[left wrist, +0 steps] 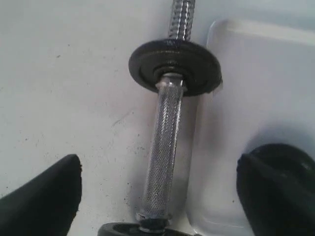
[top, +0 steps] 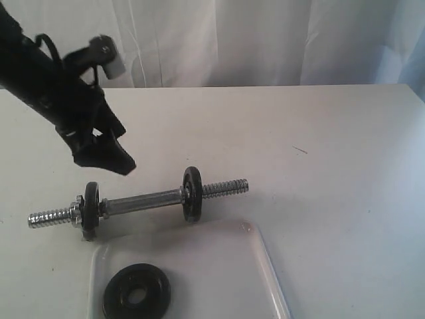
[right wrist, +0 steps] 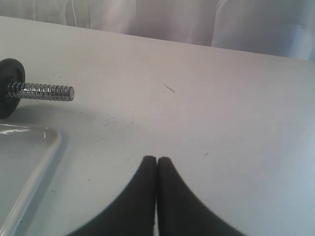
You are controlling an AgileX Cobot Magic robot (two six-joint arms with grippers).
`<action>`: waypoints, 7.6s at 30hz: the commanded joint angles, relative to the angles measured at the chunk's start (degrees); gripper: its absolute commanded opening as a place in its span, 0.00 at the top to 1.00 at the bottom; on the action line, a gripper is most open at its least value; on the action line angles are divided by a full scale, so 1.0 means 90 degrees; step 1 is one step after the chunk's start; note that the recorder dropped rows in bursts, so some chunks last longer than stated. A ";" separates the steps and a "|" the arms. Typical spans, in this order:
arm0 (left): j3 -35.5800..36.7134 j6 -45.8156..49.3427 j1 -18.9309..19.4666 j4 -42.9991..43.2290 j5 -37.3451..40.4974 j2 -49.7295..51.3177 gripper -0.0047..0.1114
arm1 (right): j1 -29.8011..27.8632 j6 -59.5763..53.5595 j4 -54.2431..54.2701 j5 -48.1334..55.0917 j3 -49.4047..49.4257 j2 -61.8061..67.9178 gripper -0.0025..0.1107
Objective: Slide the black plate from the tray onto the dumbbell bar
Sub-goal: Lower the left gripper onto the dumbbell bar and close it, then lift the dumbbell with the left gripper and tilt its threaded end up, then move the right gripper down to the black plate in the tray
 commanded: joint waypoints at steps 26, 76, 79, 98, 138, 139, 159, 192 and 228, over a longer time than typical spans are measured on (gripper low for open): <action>-0.0038 -0.0510 -0.1135 0.1451 -0.1092 0.1532 0.22 | -0.0052 -0.0042 -0.0048 -0.0060 0.0029 -0.0029 0.98; -0.0038 -0.0365 -0.1595 0.1303 -0.1939 0.2104 0.96 | -0.0052 -0.0042 -0.0048 -0.0060 0.0029 -0.0029 0.98; -0.0038 -0.0365 -0.1695 0.1270 -0.1953 0.2079 0.96 | -0.0052 -0.0042 -0.0048 -0.0060 0.0029 -0.0029 0.98; -0.0038 -0.0714 -0.1693 0.1100 -0.2108 0.1569 0.96 | -0.0052 -0.0042 -0.0048 -0.0060 0.0029 -0.0029 0.98; 0.1371 -0.2898 -0.1252 0.2584 -0.2639 0.0123 0.96 | -0.0052 -0.0042 -0.0048 -0.0060 0.0029 -0.0029 0.98; 0.1465 -0.2950 -0.1225 0.2596 -0.2670 0.0023 0.96 | -0.0052 -0.0042 -0.0048 -0.0060 0.0029 -0.0029 0.98; 0.3245 -0.3603 -0.1188 0.2596 -0.3272 -0.1500 0.96 | -0.0052 -0.0042 -0.0048 -0.0060 0.0029 -0.0029 0.98; 0.4068 -0.4031 -0.0782 0.2596 -0.3842 -0.2071 0.96 | -0.0052 0.2014 0.2224 -0.1128 0.0029 -0.0029 0.98; 0.4068 -0.4338 0.0017 0.2642 -0.4071 -0.2071 0.96 | 0.0286 -0.2739 0.2754 0.3173 -0.7208 0.7895 0.98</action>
